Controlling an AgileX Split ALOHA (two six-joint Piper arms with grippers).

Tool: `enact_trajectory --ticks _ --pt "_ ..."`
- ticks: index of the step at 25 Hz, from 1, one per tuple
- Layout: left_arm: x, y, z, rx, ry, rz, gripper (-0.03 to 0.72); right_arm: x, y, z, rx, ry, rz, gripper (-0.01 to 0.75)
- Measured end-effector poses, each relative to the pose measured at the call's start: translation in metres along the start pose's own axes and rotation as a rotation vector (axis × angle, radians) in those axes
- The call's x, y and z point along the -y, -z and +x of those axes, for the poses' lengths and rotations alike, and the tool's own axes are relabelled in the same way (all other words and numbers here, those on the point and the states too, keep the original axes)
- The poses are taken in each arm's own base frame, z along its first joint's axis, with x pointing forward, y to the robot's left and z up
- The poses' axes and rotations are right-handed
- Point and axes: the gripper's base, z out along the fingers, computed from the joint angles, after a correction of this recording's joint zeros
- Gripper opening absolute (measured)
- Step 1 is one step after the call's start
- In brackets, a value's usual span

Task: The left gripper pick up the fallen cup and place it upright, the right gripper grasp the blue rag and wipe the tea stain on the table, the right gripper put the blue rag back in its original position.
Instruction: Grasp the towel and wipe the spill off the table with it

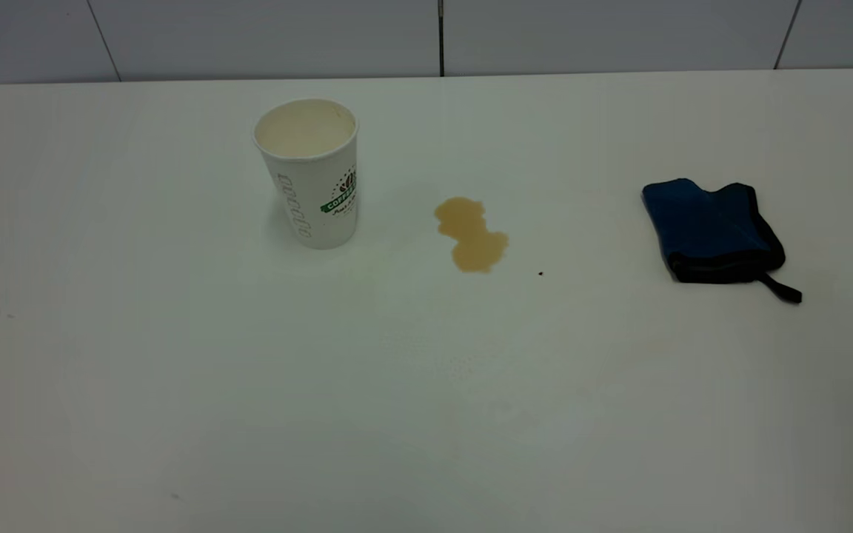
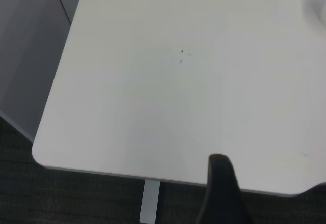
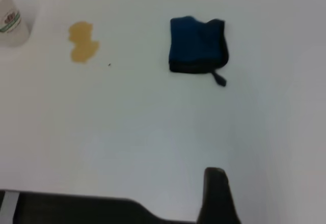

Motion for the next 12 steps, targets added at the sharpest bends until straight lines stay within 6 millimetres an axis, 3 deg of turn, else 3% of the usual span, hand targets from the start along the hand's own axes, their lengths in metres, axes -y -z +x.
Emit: enact_trajectory --ticks 4,12 --pt "0.0 0.0 0.0 0.0 0.0 0.0 0.543 -0.002 -0.043 -0.031 -0.036 0.003 -0.059 0.617" --pt "0.0 0.0 0.0 0.0 0.0 0.0 0.543 0.006 -0.162 -0.069 -0.187 0.044 -0.108 0.614"
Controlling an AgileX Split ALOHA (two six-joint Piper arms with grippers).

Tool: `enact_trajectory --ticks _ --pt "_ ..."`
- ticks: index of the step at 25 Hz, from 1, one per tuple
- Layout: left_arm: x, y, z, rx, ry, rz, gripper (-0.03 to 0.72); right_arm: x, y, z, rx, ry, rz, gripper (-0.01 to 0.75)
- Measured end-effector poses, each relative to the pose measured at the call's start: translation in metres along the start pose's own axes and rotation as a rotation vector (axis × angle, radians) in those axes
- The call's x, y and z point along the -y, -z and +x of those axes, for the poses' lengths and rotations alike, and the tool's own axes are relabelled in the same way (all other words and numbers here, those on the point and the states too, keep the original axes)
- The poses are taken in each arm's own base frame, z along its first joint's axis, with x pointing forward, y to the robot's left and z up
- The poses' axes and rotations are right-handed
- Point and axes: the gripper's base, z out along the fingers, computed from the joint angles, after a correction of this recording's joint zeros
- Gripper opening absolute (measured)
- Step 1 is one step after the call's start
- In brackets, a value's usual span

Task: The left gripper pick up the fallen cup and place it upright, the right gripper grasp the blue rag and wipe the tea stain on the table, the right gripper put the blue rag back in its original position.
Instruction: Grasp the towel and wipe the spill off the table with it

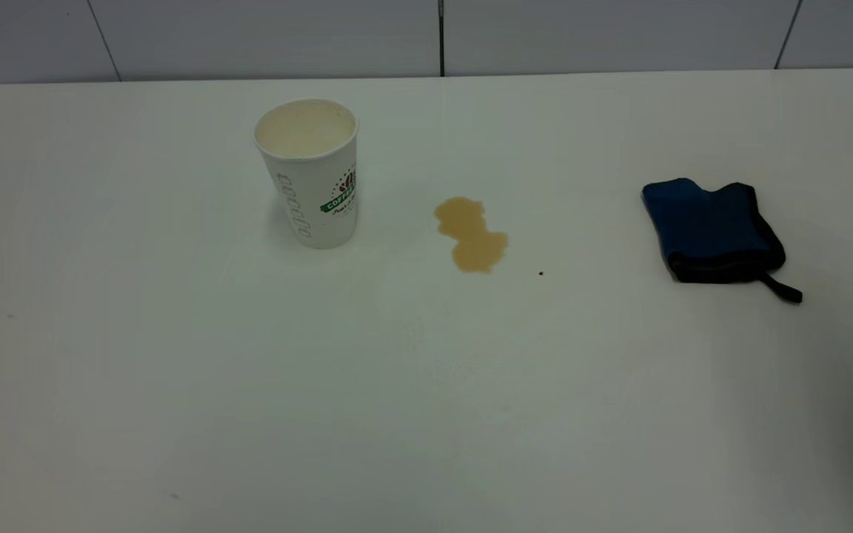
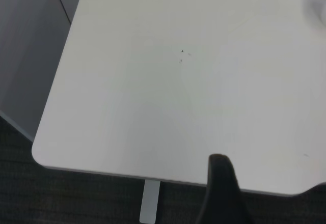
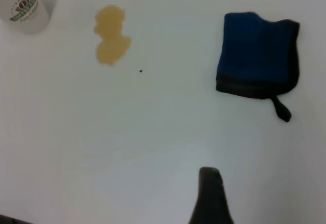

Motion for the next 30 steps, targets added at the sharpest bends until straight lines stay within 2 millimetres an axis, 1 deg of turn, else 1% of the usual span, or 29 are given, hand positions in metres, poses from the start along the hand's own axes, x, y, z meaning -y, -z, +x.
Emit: enact_trajectory --ticks 3,5,6,9,10,13,16,20,23,24,28,30 --pt "0.0 0.0 0.0 0.0 0.0 0.0 0.543 0.008 -0.046 -0.018 -0.081 0.028 -0.037 0.607" --pt "0.0 0.0 0.0 0.0 0.0 0.0 0.543 0.015 -0.082 -0.025 -0.135 0.042 -0.058 0.603" --pt "0.0 0.0 0.0 0.0 0.0 0.0 0.543 0.018 -0.096 -0.031 -0.14 0.049 -0.061 0.6" --pt "0.0 0.0 0.0 0.0 0.0 0.0 0.543 0.03 -0.149 -0.034 -0.183 0.086 -0.036 0.595" --pt "0.0 0.0 0.0 0.0 0.0 0.0 0.543 0.033 -0.163 -0.036 -0.182 0.098 -0.018 0.593" --pt "0.0 0.0 0.0 0.0 0.0 0.0 0.543 0.045 -0.209 -0.028 -0.214 0.114 0.035 0.594" --pt "0.0 0.0 0.0 0.0 0.0 0.0 0.543 0.057 -0.245 -0.021 -0.227 0.159 0.078 0.594" --pt "0.0 0.0 0.0 0.0 0.0 0.0 0.543 0.066 -0.282 -0.017 -0.233 0.181 0.091 0.594" --pt "0.0 0.0 0.0 0.0 0.0 0.0 0.543 0.071 -0.3 -0.018 -0.22 0.198 0.109 0.594" --pt "0.0 0.0 0.0 0.0 0.0 0.0 0.543 0.073 -0.304 -0.019 -0.213 0.204 0.114 0.592" --pt "0.0 0.0 0.0 0.0 0.0 0.0 0.543 0.076 -0.319 -0.011 -0.229 0.21 0.112 0.591" --pt "0.0 0.0 0.0 0.0 0.0 0.0 0.543 0.076 -0.323 -0.007 -0.24 0.206 0.11 0.566"
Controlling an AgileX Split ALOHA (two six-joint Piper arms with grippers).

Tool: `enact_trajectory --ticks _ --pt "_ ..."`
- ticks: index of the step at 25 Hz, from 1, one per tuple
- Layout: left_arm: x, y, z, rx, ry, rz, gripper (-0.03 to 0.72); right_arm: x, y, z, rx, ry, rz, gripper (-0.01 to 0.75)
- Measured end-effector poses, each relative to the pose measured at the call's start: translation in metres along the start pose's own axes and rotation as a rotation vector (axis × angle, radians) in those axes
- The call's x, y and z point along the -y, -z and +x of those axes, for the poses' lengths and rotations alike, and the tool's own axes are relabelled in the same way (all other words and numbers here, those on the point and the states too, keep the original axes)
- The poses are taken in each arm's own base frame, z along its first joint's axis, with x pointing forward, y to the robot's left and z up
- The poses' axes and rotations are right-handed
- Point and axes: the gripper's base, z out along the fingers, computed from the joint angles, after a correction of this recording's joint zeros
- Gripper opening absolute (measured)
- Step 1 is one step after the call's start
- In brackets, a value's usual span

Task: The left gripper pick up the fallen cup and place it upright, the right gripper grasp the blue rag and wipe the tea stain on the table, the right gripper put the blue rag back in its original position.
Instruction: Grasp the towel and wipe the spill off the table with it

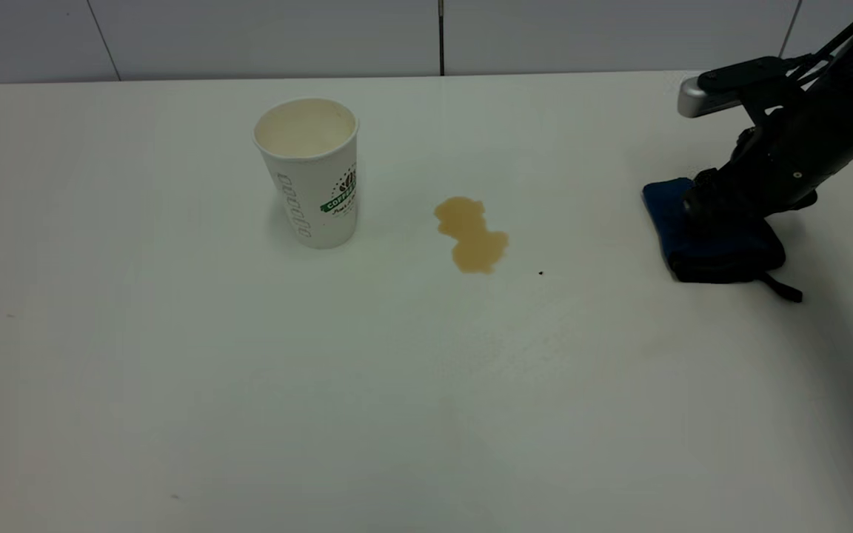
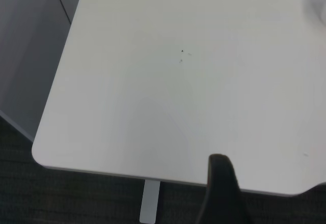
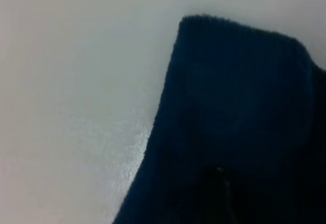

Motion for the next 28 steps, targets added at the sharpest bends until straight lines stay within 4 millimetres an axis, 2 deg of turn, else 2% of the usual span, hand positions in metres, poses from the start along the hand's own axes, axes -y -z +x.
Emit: enact_trajectory --ticks 1,3,5,6,7,12,16,19,23,26,28 --pt "0.0 0.0 0.0 0.0 0.0 0.0 0.543 -0.002 -0.001 -0.001 0.001 0.003 -0.002 0.526" --pt "0.0 0.0 0.0 0.0 0.0 0.0 0.543 -0.008 -0.001 -0.003 0.003 0.03 -0.009 0.376" --pt "0.0 0.0 0.0 0.0 0.0 0.0 0.543 -0.017 -0.002 -0.008 0.015 0.065 -0.013 0.154" --pt "0.0 0.0 0.0 0.0 0.0 0.0 0.543 -0.023 -0.004 -0.011 0.025 0.081 -0.013 0.096" --pt "0.0 0.0 0.0 0.0 0.0 0.0 0.543 -0.029 -0.006 -0.017 0.039 0.097 -0.016 0.078" --pt "0.0 0.0 0.0 0.0 0.0 0.0 0.543 -0.077 -0.018 -0.052 0.123 0.177 -0.079 0.074" --pt "0.0 0.0 0.0 0.0 0.0 0.0 0.543 -0.113 -0.028 -0.074 0.178 0.224 -0.141 0.074" --pt "0.0 0.0 0.0 0.0 0.0 0.0 0.543 -0.141 -0.032 -0.084 0.199 0.271 -0.196 0.074" --pt "0.0 0.0 0.0 0.0 0.0 0.0 0.543 -0.177 -0.029 -0.084 0.18 0.331 -0.293 0.074" --pt "0.0 0.0 0.0 0.0 0.0 0.0 0.543 -0.198 -0.026 -0.073 0.101 0.38 -0.414 0.074" --pt "0.0 0.0 0.0 0.0 0.0 0.0 0.543 -0.205 -0.023 -0.065 0.028 0.42 -0.493 0.074"
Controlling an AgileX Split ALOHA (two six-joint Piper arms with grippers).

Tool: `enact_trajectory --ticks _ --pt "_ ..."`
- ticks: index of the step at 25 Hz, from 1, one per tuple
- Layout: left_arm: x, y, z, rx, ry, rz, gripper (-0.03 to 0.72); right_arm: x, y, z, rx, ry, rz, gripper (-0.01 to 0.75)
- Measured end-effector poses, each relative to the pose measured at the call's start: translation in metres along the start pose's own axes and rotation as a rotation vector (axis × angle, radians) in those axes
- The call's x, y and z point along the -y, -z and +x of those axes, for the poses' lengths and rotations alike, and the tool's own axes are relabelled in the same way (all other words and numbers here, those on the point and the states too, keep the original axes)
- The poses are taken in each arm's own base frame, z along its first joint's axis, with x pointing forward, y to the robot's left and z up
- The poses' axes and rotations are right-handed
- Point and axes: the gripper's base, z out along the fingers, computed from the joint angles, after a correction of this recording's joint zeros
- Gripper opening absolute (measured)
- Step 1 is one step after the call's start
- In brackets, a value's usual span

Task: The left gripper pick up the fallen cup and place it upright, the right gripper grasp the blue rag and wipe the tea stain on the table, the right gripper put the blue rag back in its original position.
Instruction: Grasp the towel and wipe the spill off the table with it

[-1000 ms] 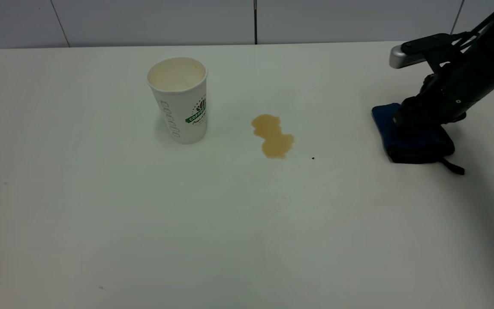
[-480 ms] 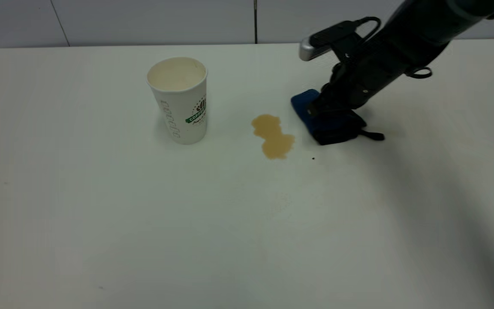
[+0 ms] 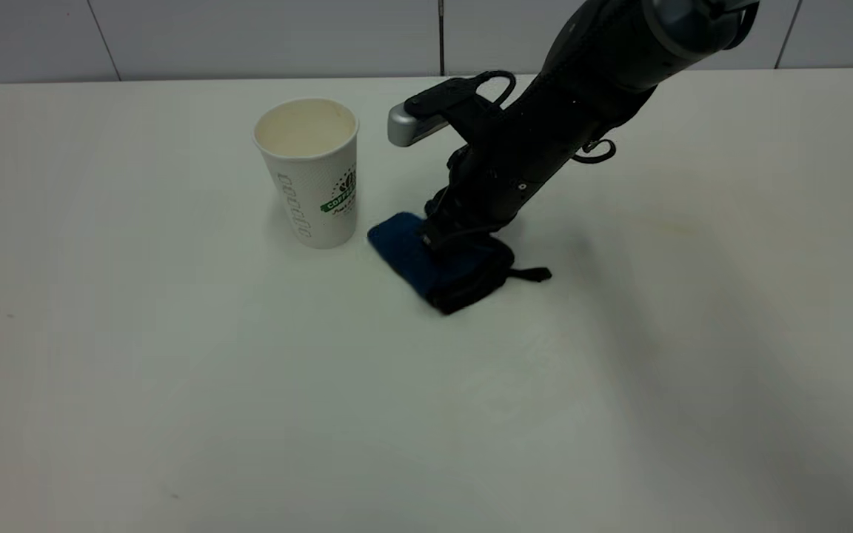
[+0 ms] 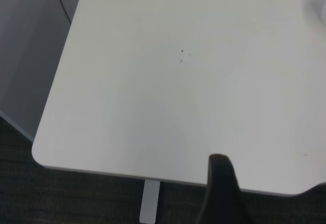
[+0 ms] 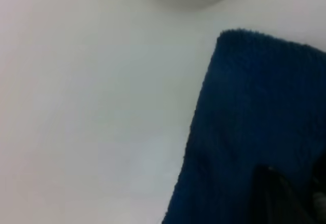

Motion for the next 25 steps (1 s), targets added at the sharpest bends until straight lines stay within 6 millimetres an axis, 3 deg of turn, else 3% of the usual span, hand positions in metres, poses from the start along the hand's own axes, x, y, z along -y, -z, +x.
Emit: enact_trajectory --ticks 3,7,10,14,18,25 --pt "0.0 0.0 0.0 0.0 0.0 0.0 0.543 -0.006 0.004 0.007 -0.123 0.036 -0.052 0.074" --pt "0.0 0.0 0.0 0.0 0.0 0.0 0.543 0.007 0.014 0.008 -0.23 -0.014 0.108 0.074" --pt "0.0 0.0 0.0 0.0 0.0 0.0 0.543 0.032 0.021 0.003 -0.143 -0.081 0.329 0.074" --pt "0.0 0.0 0.0 0.0 0.0 0.0 0.543 0.049 0.021 -0.004 0.007 -0.207 0.434 0.074" --pt "0.0 0.0 0.0 0.0 0.0 0.0 0.543 0.035 0.013 -0.01 0.031 -0.216 0.409 0.074" --pt "0.0 0.0 0.0 0.0 0.0 0.001 0.543 -0.009 -0.003 -0.022 0.015 -0.119 0.282 0.074"
